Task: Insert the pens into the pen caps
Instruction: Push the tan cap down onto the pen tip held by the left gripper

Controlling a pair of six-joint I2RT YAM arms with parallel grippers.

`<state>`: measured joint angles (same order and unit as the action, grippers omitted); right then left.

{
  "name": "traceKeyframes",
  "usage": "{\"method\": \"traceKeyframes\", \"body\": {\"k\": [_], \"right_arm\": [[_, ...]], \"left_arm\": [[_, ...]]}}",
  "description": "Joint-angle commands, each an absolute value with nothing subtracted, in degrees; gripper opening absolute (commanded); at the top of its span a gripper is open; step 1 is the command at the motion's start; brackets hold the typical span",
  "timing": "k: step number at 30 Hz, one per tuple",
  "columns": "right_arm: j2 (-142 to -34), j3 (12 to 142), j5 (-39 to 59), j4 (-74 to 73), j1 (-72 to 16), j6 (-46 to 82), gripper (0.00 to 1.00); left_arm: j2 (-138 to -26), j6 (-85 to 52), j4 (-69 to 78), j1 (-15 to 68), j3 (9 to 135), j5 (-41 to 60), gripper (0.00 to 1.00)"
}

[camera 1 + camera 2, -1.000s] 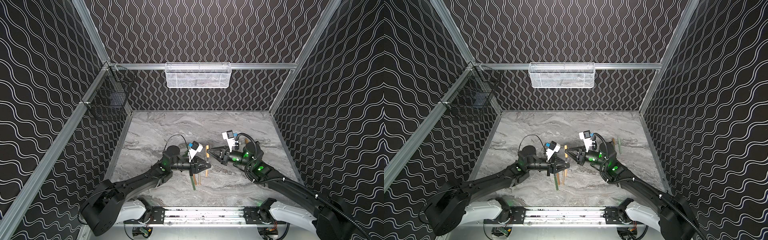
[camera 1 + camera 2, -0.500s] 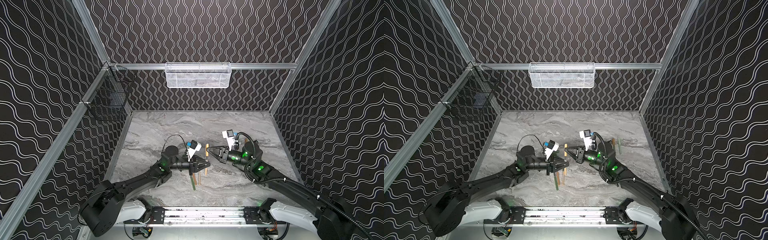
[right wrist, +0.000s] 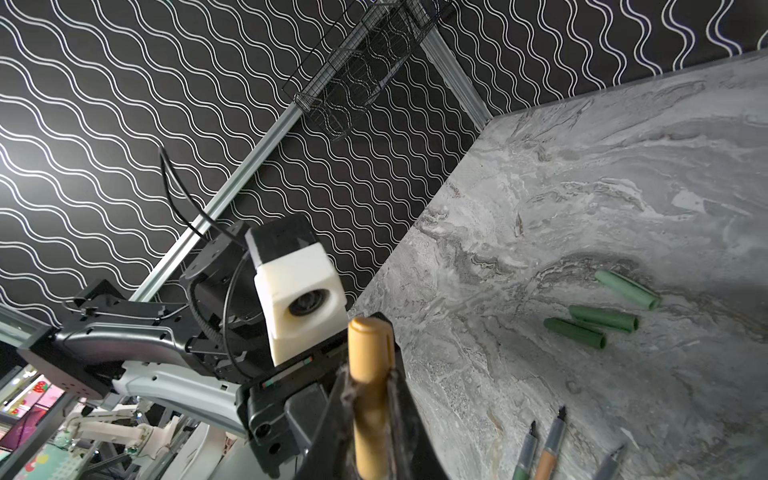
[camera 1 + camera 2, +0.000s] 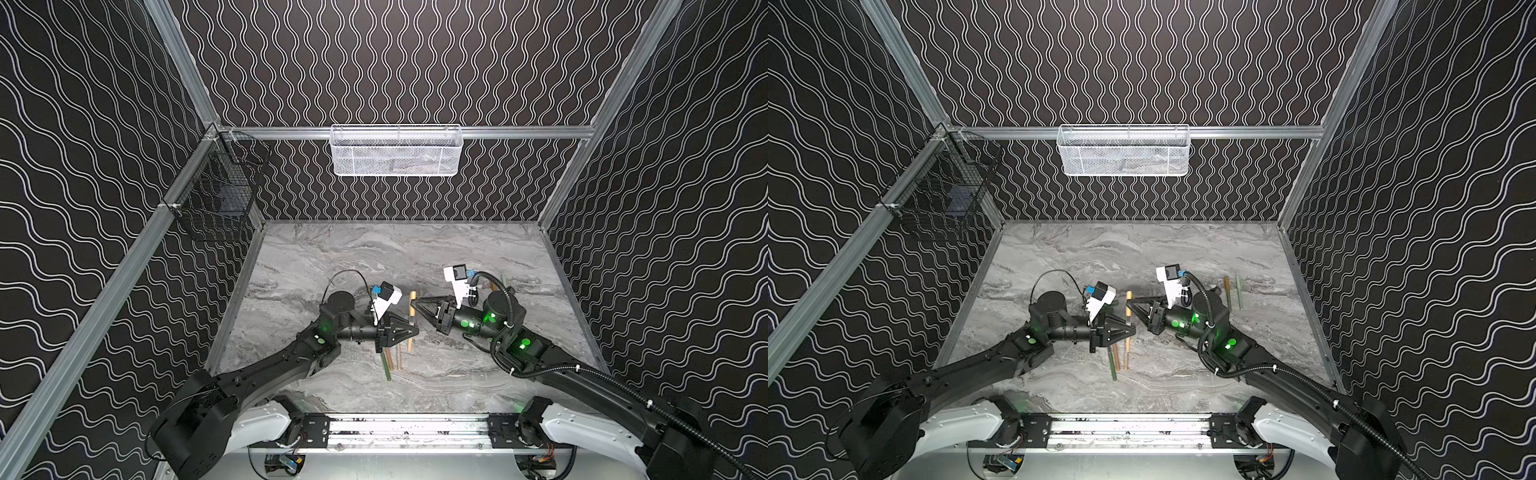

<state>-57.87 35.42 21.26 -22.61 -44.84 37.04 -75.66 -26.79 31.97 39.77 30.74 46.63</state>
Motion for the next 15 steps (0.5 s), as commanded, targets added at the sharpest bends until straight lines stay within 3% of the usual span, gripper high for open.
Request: {"method": "traceKeyframes", "body": {"k": [1,10,15], "right_arm": [[-57.57,33.47,23.40,-17.19,-45.98,35.75,0.16],[-56.07,30.21,23.03,-19.27,-48.32,33.51,0.17],[-54.31,30.86,21.52,-18.52,-48.51,33.73,0.32]], "left_arm": [[-74.30,-24.46,37.94,39.55,32.17,43.71,0.00],[-70.81,-23.03,33.88,39.56,33.30,43.18,0.00],[-70.74,-23.02,33.82,39.55,33.23,43.60,0.00]]}}
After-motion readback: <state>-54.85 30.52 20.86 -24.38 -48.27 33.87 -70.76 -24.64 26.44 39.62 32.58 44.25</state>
